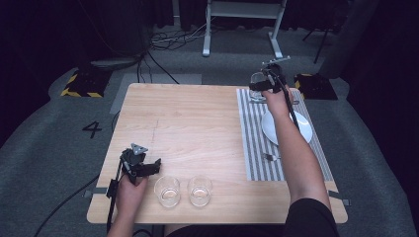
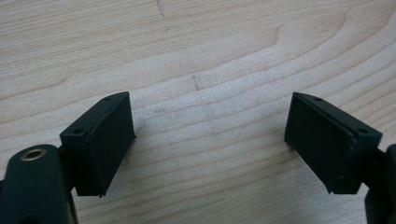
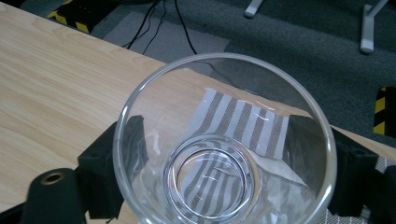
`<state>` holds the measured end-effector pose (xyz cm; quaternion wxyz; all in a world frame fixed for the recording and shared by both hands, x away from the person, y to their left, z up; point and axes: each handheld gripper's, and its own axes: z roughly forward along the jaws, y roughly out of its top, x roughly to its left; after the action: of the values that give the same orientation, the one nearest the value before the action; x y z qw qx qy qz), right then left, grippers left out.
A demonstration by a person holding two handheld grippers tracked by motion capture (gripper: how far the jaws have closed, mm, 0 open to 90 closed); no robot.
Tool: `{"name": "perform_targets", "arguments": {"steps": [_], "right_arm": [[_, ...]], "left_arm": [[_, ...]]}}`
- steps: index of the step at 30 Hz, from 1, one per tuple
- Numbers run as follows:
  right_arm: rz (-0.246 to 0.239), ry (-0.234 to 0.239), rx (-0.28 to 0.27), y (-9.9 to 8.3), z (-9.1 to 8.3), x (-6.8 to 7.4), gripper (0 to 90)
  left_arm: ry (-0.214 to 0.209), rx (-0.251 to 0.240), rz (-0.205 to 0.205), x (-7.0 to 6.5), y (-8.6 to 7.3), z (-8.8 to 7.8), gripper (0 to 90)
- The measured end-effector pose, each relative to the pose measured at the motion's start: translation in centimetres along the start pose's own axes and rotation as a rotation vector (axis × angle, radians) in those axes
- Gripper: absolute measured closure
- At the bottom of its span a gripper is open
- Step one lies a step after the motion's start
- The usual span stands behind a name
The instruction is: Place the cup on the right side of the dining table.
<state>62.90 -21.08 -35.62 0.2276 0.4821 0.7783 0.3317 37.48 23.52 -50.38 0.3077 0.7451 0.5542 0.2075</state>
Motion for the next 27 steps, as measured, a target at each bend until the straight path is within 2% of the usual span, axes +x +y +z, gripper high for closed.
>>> {"name": "perform_targets", "arguments": {"steps": [16,27], "right_arm": [[0.035,0.002,0.049,-2.3,3.9,-0.1,19.2],[0.048,0.011,0.096,-3.4,5.7,0.3,19.2]], "left_arm": [[0.0,0.0,0.0,0.0,0.0,0.0,16.1],[0.0,0.0,0.0,0.0,0.0,0.0,16.1]]}}
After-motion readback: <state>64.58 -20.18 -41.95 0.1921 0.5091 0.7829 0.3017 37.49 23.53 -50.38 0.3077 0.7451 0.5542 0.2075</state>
